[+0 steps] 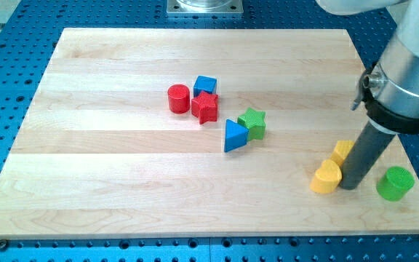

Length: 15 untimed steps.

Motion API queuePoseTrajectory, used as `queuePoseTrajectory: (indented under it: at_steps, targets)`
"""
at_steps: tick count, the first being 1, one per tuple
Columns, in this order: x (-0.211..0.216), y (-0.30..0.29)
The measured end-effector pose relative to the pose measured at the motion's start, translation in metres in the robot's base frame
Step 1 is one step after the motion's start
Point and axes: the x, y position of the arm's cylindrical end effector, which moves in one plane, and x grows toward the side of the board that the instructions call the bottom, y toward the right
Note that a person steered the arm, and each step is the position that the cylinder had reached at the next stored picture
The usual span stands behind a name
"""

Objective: Move the yellow hexagon diagonally to the top left of the green circle

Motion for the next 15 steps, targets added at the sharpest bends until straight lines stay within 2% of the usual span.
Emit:
queuePoseTrajectory:
  at_steps: [8,15]
  targets:
    - [-0.036,0.027]
    - [-0.130,0.073]
